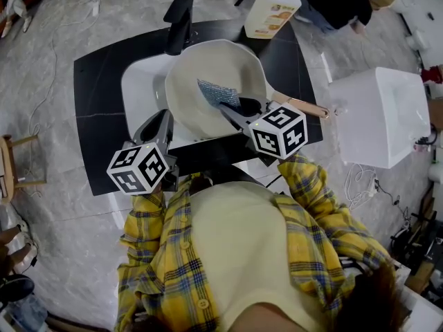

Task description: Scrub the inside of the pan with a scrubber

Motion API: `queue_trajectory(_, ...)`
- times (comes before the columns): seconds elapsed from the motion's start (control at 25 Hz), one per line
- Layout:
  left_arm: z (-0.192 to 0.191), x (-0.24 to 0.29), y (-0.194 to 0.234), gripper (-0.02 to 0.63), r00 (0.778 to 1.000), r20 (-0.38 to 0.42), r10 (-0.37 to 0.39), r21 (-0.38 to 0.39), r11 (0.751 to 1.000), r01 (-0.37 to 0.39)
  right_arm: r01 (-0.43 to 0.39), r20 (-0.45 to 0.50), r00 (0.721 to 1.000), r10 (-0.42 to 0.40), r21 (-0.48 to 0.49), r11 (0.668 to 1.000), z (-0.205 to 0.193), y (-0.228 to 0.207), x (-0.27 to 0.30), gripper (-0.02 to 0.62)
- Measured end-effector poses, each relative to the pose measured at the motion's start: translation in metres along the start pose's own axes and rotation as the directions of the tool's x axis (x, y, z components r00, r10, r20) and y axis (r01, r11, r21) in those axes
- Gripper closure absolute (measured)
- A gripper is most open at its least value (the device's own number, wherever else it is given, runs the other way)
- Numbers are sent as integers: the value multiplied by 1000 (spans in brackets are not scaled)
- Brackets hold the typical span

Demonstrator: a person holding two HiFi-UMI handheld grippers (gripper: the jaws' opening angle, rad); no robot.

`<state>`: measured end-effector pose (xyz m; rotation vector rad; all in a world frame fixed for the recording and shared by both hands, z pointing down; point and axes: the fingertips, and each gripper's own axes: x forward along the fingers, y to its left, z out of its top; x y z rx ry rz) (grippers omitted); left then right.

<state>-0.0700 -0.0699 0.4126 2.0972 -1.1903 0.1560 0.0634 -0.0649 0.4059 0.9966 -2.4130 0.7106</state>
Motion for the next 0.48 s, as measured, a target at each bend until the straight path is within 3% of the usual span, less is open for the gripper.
queue_trajectory(0.48,6,0,0,597,998,53,-33,-22,999,34,-28,20,999,27,33,999,2,-3,3,514)
